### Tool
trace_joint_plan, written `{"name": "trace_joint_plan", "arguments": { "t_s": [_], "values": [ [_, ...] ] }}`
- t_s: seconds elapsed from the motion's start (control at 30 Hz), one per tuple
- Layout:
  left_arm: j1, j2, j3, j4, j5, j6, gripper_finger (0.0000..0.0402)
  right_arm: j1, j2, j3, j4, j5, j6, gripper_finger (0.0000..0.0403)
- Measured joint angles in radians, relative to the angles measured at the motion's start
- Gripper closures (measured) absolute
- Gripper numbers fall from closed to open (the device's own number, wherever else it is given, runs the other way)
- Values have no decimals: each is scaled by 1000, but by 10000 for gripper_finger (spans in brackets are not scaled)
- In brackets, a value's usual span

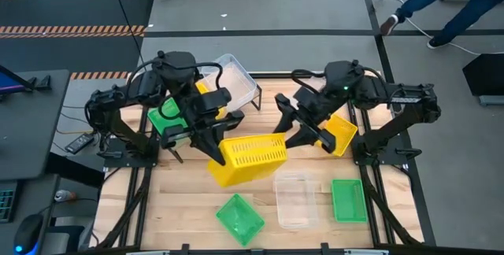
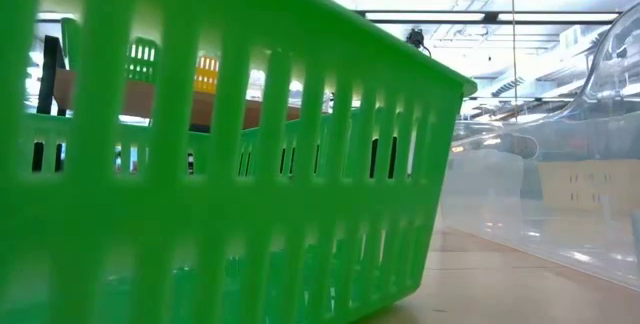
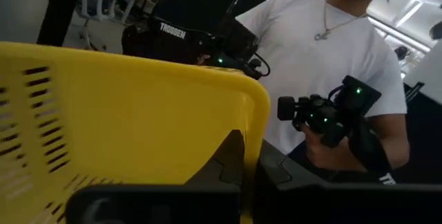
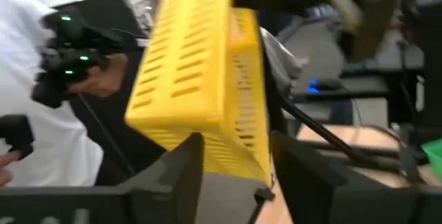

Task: Stack baskets on shelf by color
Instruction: Stack the left yellow bin on top of the yellow bin on the shelf

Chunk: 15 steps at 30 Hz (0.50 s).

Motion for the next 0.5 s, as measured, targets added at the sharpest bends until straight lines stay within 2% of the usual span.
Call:
{"name": "trace_joint_plan", "arguments": {
  "t_s": [0.13, 0.27, 0.4, 0.5],
  "values": [
    [-9, 4, -1, -9, -8, -63, 396, -17, 1, 0, -74, 16, 0, 168],
    [-7, -6, -4, -88, -35, -86, 396, -44, 2, 0, -249, 56, -5, 121],
    [-2, -22, -6, -215, -94, -50, 397, -72, 2, 1, -439, 178, 1, 94],
    [5, -42, -6, -291, -126, -32, 397, -94, 2, 1, -501, 228, 4, 87]
  ]
}}
